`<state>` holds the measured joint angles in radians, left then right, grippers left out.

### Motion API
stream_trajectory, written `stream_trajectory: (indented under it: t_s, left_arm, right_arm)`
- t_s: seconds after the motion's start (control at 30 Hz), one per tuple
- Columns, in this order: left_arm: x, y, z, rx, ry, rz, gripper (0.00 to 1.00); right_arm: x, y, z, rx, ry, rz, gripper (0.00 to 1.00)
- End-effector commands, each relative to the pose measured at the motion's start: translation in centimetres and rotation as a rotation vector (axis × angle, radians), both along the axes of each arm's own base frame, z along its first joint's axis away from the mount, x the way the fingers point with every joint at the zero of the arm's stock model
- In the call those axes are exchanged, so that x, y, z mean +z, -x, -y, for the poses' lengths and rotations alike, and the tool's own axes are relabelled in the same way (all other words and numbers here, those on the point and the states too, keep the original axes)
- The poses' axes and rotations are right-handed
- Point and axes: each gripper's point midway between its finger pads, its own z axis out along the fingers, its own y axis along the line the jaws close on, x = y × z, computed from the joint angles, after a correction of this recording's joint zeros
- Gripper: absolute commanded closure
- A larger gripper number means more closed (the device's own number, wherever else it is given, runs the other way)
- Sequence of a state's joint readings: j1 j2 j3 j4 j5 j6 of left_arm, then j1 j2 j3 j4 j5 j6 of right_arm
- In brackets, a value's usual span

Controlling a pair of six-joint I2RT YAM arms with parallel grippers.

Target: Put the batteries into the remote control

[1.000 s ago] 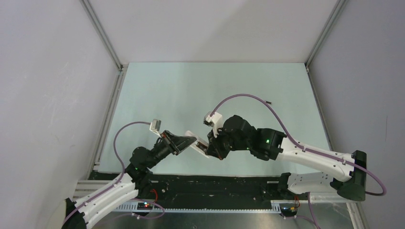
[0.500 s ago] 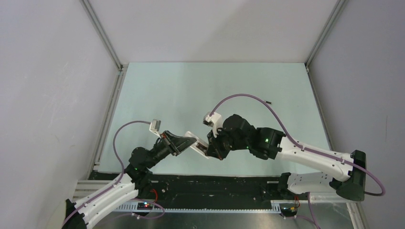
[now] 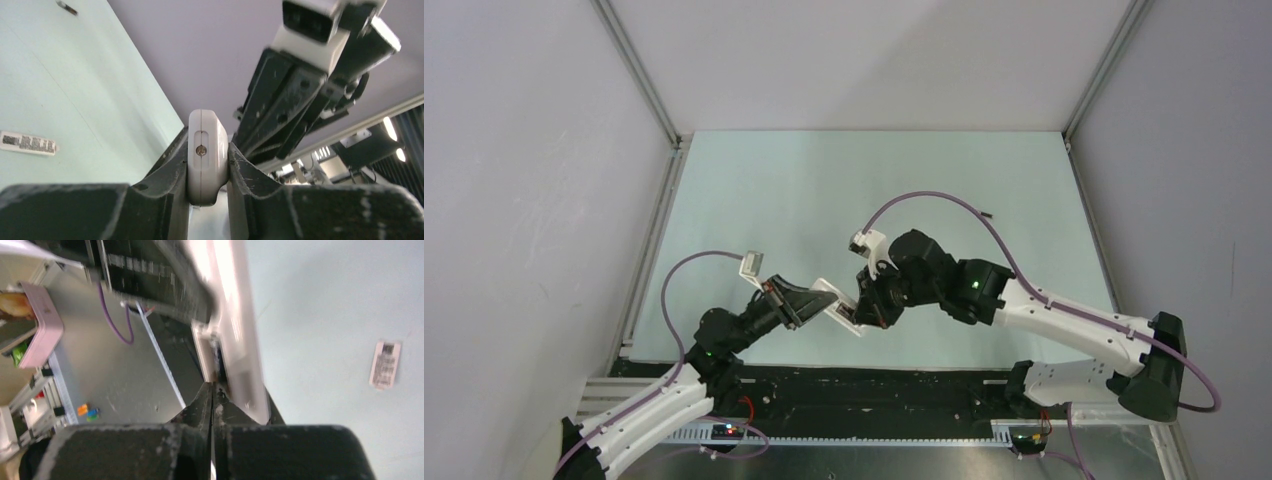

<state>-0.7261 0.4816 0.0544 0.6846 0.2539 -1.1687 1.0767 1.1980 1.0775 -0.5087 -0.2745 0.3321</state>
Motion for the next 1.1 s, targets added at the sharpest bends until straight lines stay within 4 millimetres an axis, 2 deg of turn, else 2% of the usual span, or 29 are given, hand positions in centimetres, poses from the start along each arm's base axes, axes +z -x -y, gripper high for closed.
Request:
stream_trajectory:
  t_s: [0.0,0.17,0.3,0.43,0.57,0.8,0.83,0.93,1.07]
  left_arm:
    - [7.3,5.2,0.2,-0.222,0.141,0.197,1.0]
    - [7.2,5.2,0.3,-0.225,0.139,0.194,1.0]
    - [7.2,5.2,0.3,-0.222,0.138,0.193,1.0]
    - [6.8,4.9,0.4,-0.214,0.136,0.183,1.0]
    - [6.5,4.6,0.4,-0.199,0.133,0.171,1.0]
    - [6.3,4.4,0.3,-0.182,0.121,0.195,1.0]
    - [6.4,4.5,0.2,-0.18,0.122,0.205,1.0]
    - [6.9,4.8,0.0,-0.17,0.119,0.261,1.0]
    - [7.9,5.3,-0.6,-0.151,0.137,0.327,1.0]
  right_arm:
    - [-0.1,-3.9,-0.6,-0.114,-0.012,0.049,1.0]
    - [-0.5,-4.4,-0.9,-0.131,-0.008,0.02,1.0]
    - [-1.2,-4.4,-0.9,-0.131,0.02,0.003,1.0]
    - [-1.1,-4.1,-0.8,-0.121,0.02,0.003,1.0]
    - [0.7,-2.9,-1.0,-0.058,-0.028,0.057,1.0]
    - [6.2,0.1,-0.7,0.037,-0.175,0.226,1.0]
    - [7.0,0.1,-0.5,0.023,-0.193,0.253,1.0]
    - [7.9,0.9,-0.4,0.029,-0.205,0.326,0.99]
    - [8.6,0.8,0.0,-0.017,-0.196,0.404,0.99]
